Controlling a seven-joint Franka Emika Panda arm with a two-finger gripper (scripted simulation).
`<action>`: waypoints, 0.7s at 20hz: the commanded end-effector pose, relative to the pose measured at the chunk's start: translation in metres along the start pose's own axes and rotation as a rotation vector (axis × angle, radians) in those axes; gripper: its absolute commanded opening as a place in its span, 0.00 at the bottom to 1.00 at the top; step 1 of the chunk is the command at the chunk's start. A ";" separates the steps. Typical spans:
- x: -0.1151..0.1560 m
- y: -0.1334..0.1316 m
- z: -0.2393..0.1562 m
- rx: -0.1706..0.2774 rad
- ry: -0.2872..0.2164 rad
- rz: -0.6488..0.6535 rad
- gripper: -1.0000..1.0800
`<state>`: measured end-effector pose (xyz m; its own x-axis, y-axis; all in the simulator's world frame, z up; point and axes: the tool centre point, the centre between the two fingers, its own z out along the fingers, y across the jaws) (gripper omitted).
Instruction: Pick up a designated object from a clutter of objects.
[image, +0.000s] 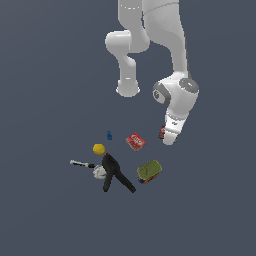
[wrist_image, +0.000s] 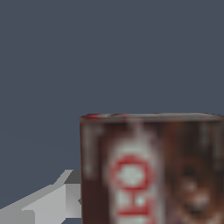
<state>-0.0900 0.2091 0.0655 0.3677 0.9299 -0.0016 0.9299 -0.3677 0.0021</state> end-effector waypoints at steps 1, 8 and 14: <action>-0.006 0.000 -0.017 -0.001 0.000 0.000 0.00; -0.023 -0.002 -0.072 0.000 0.000 -0.001 0.00; -0.038 -0.004 -0.122 0.002 0.002 -0.002 0.00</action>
<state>-0.1053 0.1784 0.1749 0.3663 0.9305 -0.0004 0.9305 -0.3663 0.0011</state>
